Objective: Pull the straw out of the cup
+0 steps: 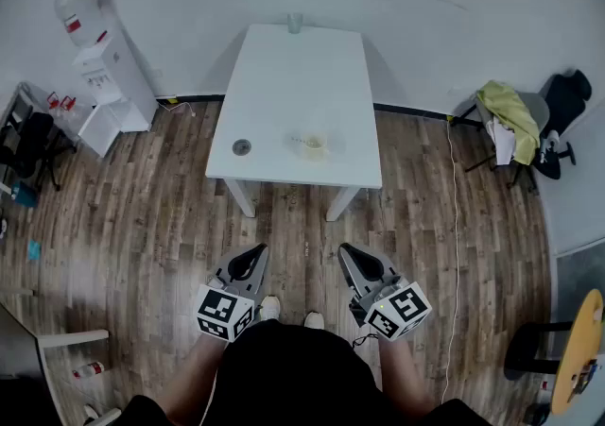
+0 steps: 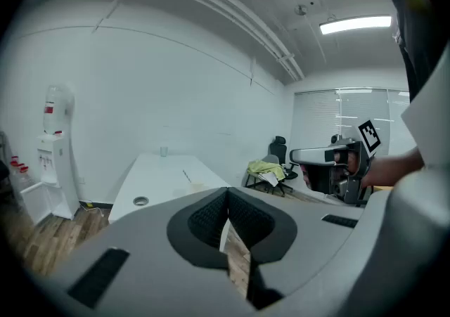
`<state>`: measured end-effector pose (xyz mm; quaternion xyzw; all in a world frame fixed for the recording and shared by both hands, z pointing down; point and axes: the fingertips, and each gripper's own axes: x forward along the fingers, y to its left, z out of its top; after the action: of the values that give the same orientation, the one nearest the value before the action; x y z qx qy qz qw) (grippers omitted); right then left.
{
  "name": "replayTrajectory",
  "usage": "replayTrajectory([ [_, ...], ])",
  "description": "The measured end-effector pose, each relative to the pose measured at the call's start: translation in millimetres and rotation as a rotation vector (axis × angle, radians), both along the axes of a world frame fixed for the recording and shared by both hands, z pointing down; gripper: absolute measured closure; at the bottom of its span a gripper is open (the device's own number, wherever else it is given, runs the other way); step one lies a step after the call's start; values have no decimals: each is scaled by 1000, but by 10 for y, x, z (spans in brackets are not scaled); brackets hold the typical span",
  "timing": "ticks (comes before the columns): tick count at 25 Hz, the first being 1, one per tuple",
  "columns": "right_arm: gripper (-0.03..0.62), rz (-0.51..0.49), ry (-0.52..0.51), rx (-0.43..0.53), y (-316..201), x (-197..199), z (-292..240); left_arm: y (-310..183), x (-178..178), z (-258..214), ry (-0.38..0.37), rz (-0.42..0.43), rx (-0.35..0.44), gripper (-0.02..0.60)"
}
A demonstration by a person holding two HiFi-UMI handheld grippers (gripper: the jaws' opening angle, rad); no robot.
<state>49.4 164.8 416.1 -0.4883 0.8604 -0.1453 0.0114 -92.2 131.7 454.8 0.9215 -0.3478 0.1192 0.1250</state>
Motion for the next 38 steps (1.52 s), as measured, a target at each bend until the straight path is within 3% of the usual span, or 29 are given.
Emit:
replayTrajectory([
  [22,572,66,-6,2,-378,-217,-11,-510,-144,-31,45,85,0,566],
  [38,572,118,17,9,-660,-486,-31,-817,-552,11,62,110,7,566],
])
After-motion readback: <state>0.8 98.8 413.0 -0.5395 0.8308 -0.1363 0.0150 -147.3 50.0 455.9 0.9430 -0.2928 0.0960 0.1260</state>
